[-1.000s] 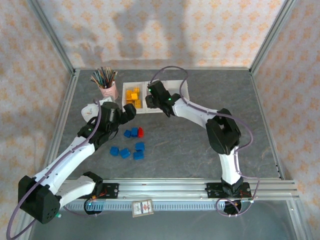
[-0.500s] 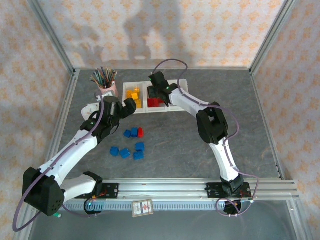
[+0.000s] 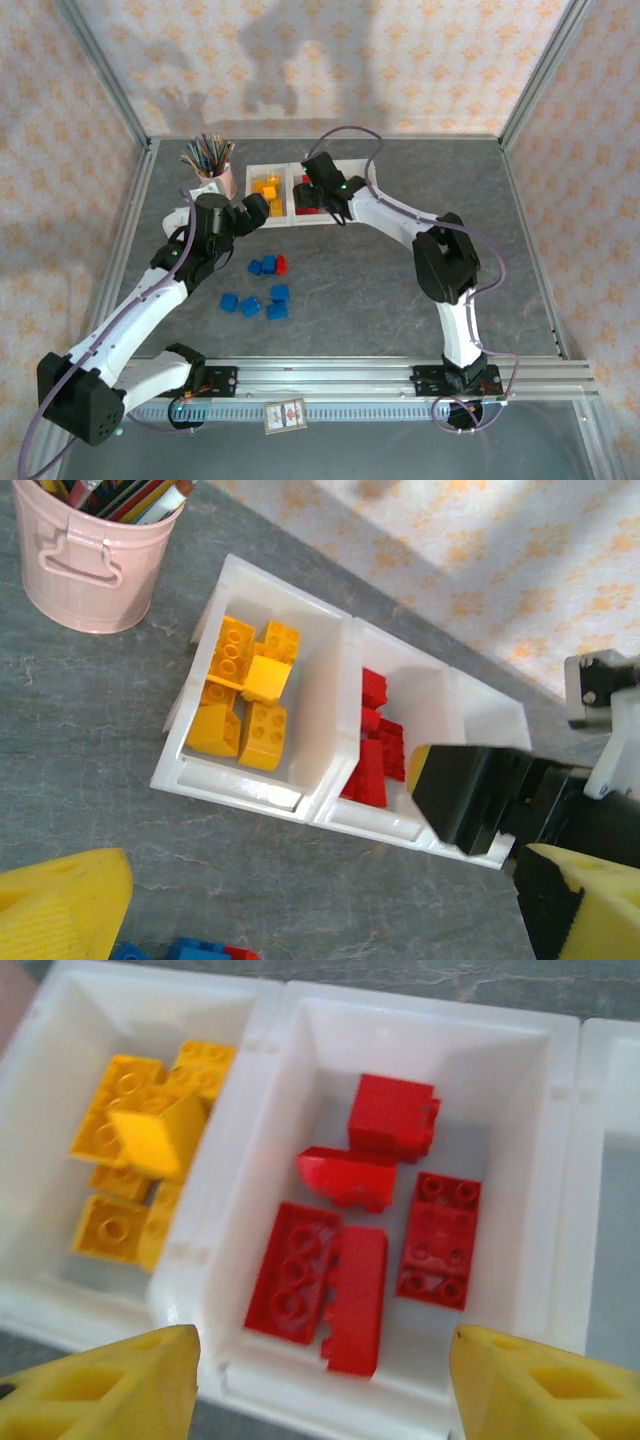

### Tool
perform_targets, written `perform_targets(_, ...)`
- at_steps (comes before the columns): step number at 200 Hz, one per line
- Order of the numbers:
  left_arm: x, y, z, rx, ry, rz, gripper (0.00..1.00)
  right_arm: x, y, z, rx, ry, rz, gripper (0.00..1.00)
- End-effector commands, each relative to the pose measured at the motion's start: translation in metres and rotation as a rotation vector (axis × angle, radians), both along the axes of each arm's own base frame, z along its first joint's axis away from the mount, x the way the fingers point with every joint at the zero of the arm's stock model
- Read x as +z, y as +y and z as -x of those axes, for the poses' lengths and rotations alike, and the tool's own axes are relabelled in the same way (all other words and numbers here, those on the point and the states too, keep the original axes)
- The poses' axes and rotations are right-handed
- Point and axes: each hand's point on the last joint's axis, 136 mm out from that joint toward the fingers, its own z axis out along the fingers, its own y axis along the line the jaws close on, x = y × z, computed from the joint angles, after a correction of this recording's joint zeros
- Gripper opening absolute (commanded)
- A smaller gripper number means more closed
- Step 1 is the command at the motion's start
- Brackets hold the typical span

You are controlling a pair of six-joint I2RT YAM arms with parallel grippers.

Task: Sort the legos into containers by color
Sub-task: Place the lego in the container, then pick up the lego from the center of the table.

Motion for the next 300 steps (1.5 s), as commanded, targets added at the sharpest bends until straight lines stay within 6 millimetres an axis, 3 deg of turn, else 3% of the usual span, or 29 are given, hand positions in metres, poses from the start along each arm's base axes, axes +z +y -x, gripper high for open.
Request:
perform_targets(1, -0.014, 0.007, 0.014, -0.004, 0.036, -0.023, 0.99, 0.016, 0.007, 0.023, -0.017, -0.015, -0.038, 0.68)
perform_targets(58, -0.037, 0.017, 0.04, 0.016, 0.076, -0.006, 0.99, -0.006, 0.017, 0.079, -0.034, 0.083, -0.079, 0.72)
perform_targets(122, -0.063, 0.034, 0.066, 0.078, 0.122, -0.012, 0.99, -0.033, 0.05, 0.134, 0.007, 0.223, -0.176, 0.75)
perform_targets(148, -0.067, 0.042, 0.072, 0.104, 0.126, -0.026, 0.99, -0.043, 0.061, 0.148, 0.008, 0.272, -0.215, 0.74)
perform_targets(212, -0.071, 0.042, 0.074, 0.105, 0.128, -0.017, 0.99, -0.071, 0.065, 0.149, -0.032, 0.322, -0.207, 0.66)
perform_targets(300, -0.071, 0.042, 0.073, 0.108, 0.124, -0.018, 0.99, -0.092, 0.076, 0.146, -0.021, 0.349, -0.194, 0.52)
